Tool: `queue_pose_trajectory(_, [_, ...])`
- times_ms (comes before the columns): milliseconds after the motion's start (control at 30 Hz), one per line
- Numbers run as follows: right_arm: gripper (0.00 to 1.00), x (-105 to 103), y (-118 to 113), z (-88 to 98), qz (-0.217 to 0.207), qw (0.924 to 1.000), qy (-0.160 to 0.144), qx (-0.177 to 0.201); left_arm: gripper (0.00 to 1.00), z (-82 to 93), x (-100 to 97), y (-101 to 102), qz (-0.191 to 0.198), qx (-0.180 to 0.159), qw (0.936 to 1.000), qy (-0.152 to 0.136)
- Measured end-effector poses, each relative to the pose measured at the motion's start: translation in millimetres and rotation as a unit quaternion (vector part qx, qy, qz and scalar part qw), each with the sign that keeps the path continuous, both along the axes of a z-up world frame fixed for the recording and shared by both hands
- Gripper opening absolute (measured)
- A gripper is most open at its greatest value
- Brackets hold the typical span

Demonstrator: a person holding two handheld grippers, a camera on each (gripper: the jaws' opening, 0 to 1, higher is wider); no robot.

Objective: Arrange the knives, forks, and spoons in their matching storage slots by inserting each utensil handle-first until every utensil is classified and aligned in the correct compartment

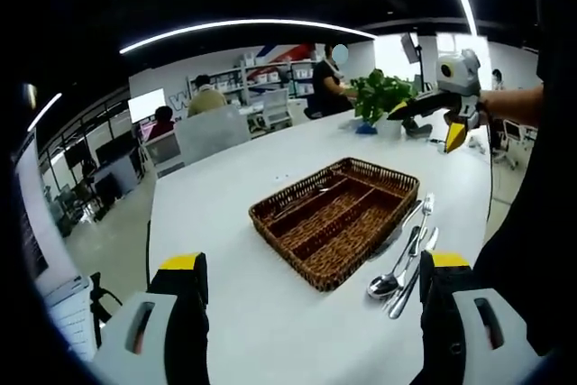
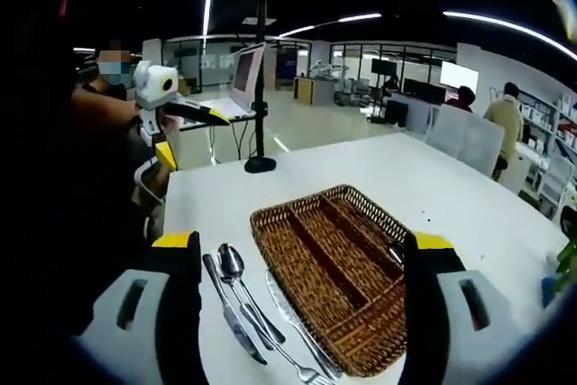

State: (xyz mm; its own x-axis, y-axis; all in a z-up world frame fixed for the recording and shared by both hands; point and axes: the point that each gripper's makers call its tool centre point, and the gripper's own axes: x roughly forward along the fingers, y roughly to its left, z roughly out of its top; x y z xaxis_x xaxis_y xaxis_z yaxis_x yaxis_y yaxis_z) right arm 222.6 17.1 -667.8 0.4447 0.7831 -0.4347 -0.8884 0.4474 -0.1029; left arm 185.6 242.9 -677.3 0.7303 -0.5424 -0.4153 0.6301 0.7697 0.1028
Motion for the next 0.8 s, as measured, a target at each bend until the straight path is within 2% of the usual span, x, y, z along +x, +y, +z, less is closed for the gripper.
queue_pose_trajectory(133, [0.89,0.4,13.3,-7.7,0.023,0.9997,-0.003,-0.012,1.0,-0.9,-0.1,3.5,0.0,-0.003,1.0,0.001])
queue_pose_trajectory(267, [0.85,-3.6,27.3,-23.9,0.05,0.9983,0.003,-0.031,1.0,-4.6,1.1,4.8,-0.002,-0.006,1.0,0.004])
queue_pose_trajectory(333, [0.82,-7.0,34.6,-26.3,0.072,0.9964,-0.023,-0.039,1.0,-5.3,1.7,3.6,-0.004,-0.007,1.0,0.004])
queue_pose_trajectory(433, [0.82,-10.9,38.8,-38.8,0.077,0.9958,-0.006,-0.05,1.0,-4.4,3.5,2.2,-0.006,-0.011,0.9999,0.001])
queue_pose_trajectory(633, [0.81,-16.9,41.1,-57.0,0.089,0.994,0.006,-0.064,1.0,-4.9,5.3,6.1,-0.003,-0.013,0.9999,-0.002])
queue_pose_trajectory(733, [0.82,-26.8,49.5,-60.3,0.112,0.9928,0.016,-0.04,1.0,-5.6,5.5,9.3,0.001,-0.014,0.9999,-0.002])
queue_pose_trajectory(800, [0.81,-28.2,51.6,-65.1,0.115,0.9924,0.018,-0.041,1.0,-6.2,5.3,10.5,0.003,-0.013,0.9999,-0.001])
